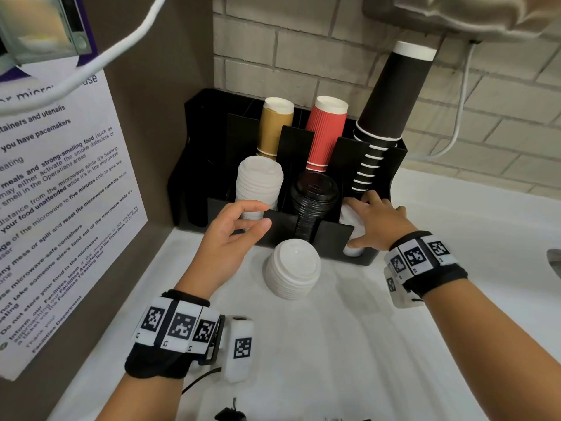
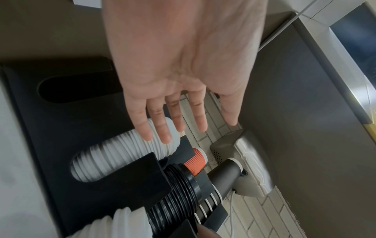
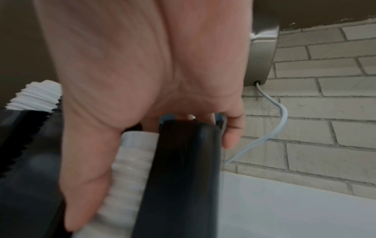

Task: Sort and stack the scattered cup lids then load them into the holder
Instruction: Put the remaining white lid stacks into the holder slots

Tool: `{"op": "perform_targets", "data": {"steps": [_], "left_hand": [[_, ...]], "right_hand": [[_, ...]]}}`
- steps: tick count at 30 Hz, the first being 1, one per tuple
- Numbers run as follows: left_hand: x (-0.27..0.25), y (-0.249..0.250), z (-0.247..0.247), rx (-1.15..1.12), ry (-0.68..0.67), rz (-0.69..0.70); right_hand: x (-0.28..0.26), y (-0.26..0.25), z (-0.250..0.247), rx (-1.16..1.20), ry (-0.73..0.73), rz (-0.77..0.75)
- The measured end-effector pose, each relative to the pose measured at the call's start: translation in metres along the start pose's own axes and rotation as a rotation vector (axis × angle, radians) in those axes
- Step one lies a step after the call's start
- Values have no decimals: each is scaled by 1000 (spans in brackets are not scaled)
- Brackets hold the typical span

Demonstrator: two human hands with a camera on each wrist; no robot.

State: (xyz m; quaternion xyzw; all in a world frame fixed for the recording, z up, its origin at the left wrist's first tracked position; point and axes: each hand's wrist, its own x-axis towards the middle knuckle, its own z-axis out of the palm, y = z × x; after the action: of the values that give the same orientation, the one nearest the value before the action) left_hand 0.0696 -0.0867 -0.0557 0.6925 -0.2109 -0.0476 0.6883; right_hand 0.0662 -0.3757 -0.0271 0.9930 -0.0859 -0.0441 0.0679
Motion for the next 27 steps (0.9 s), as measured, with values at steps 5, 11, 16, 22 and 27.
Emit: {"op": "perform_targets", "data": {"steps": [5, 11, 16, 22, 27], "left_hand": [[0, 2, 1, 5, -4, 7], [-1, 1, 2, 12, 18, -13], [-4, 0, 1, 38, 23, 0], [-3, 2, -2, 46, 44, 14], [-2, 2, -1, 38, 35, 3]], "right_hand": [[-11, -5, -12, -47, 45, 27], [-44, -41, -27, 595, 327, -171], [-55, -88, 2, 586, -89, -204], [-47, -104, 23, 558, -72, -149], [-42, -107, 30, 573, -64, -144]]}}
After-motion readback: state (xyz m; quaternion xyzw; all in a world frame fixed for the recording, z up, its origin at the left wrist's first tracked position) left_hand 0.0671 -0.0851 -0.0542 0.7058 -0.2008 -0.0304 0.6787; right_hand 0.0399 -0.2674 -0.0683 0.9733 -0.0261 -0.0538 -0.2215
